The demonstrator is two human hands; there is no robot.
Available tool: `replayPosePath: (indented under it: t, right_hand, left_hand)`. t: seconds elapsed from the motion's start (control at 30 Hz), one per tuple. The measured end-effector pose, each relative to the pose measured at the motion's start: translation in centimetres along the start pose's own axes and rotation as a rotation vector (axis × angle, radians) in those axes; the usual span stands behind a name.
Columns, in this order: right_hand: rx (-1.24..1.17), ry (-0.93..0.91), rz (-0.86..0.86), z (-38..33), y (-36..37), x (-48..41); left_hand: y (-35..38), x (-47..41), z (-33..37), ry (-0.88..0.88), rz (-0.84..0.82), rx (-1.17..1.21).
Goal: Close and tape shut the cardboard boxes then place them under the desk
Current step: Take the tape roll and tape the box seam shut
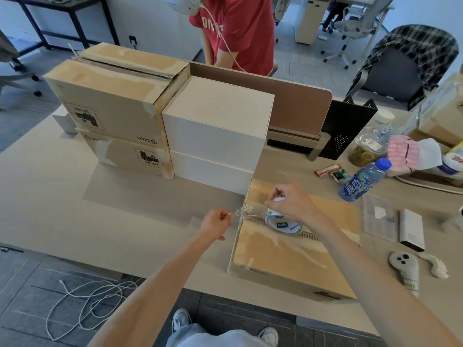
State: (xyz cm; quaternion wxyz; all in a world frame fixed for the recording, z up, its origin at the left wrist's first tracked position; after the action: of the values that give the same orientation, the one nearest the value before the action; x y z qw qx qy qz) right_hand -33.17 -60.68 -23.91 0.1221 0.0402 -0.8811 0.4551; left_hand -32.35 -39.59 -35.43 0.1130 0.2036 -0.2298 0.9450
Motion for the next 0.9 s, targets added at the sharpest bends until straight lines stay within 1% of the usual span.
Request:
replayPosePath:
  t: [0.23,0.5,0.63,0.8,0.9]
  right_hand:
    - [-0.007,0.011,0.026,0.0,0.1,0.2]
    - [-0.026,0.004,0.047,0.1,0.2,0.5]
    - [-0.043,0.009,0.054,0.2,0.2,0.5]
    - [-0.035,0.009,0.061,0.2,0.3,0.6]
    - [-0.029,0.005,0.061,0.2,0.3,0.6]
  left_hand:
    - [1.9,0.2,0.3,-0.025,-0.044,0.01]
    - [2.6,0.6,0.2,-0.009,0.008,-0.002]
    - [2.7,0.6,0.5,0.01,0.017,-0.078]
    - [2.7,1.3,0.4,-0.032,-0.067,-0.067]
    - [2.4,1.4,-0.1,-0.005,-0.06,-0.18]
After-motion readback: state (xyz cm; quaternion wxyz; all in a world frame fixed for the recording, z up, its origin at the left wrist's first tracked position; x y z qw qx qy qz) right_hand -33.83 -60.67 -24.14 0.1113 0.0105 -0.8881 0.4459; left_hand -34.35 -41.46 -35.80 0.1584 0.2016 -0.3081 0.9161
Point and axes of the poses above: each hand's wrist, its own x-axis away from the middle knuckle, its own y-axis out of the palm, z = x × y, the point moved 2 cm from there along -x, towards the middle knuckle, and after that the axes turned 1 degree about y, right-handed, at the moved point
